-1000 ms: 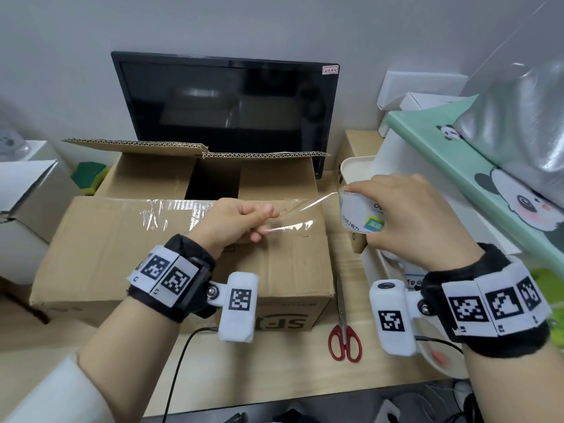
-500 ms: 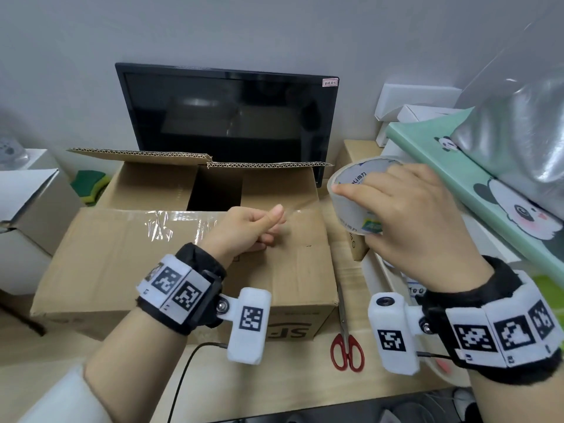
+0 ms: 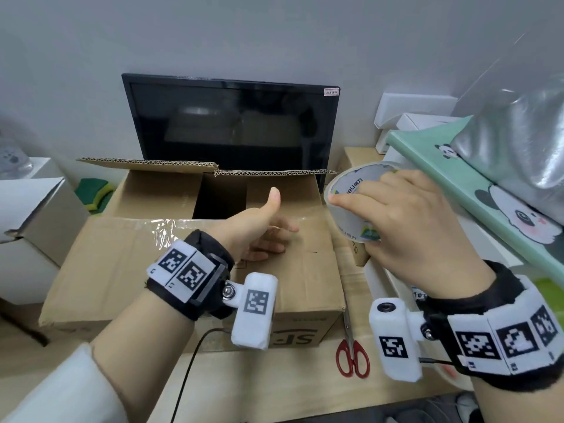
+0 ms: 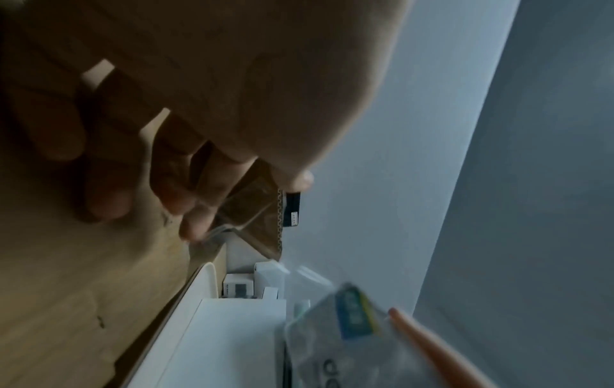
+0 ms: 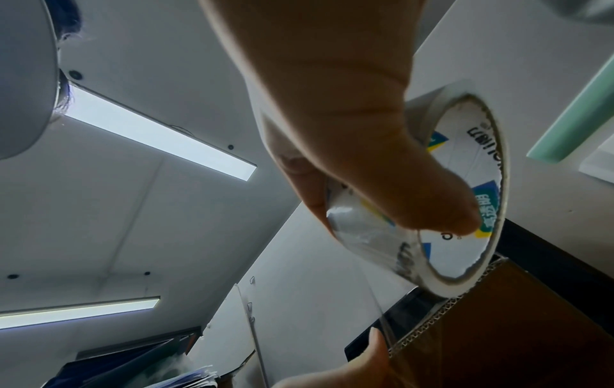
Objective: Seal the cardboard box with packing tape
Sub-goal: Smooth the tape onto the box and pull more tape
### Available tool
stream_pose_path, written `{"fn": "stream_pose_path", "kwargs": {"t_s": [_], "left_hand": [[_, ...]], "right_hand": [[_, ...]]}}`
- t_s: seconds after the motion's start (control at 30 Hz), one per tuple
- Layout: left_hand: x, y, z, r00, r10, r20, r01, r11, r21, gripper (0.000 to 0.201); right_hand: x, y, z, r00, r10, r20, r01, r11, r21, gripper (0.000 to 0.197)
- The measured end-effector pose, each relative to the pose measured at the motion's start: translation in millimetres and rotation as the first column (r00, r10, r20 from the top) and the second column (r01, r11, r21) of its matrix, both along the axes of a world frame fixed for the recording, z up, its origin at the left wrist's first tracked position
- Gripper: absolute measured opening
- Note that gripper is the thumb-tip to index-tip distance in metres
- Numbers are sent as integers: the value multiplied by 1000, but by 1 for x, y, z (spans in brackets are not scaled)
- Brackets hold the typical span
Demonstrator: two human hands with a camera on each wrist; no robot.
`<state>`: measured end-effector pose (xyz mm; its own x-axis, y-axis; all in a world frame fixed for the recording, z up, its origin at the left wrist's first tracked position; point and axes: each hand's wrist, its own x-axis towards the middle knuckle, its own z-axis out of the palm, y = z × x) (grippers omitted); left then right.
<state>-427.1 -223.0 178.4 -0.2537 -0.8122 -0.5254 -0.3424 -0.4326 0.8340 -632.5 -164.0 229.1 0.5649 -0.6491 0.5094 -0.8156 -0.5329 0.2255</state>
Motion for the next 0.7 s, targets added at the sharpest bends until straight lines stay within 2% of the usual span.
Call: {"fn": "stream_pose_path", "kwargs": {"t_s": [0.1, 0.2, 0.27, 0.33, 0.53, 0.63, 0.7], "left_hand": [[2, -2, 3, 995, -98, -4, 98, 995, -15, 73], [12, -4, 2, 982, -160, -104, 158, 987, -34, 44], [17, -3, 0, 974, -151, -170, 148, 988, -32, 23], [19, -2, 0, 970, -129, -205, 121, 991, -50, 12], [18, -2, -3, 983, -100, -155, 83, 991, -108, 11], [17, -1, -5, 994, -39, -104, 26, 992, -124, 13], [16, -1, -5, 999, -36, -19, 32, 983, -180, 17]], "right_hand": [[-1, 1, 3, 1000, -16, 0, 16, 1000, 1, 56], [-8, 1, 4, 998, -68, -11, 68, 998, 16, 60], [-11, 2, 4, 996, -87, -10, 88, 996, 30, 62], [-13, 3, 5, 996, -94, 3, 94, 995, 37, 62], [-13, 4, 4, 994, -108, 3, 107, 992, 73, 63], [-11, 4, 0, 996, -86, 19, 83, 989, 119, 63], [-9, 4, -2, 997, -71, 20, 67, 986, 154, 63]]}}
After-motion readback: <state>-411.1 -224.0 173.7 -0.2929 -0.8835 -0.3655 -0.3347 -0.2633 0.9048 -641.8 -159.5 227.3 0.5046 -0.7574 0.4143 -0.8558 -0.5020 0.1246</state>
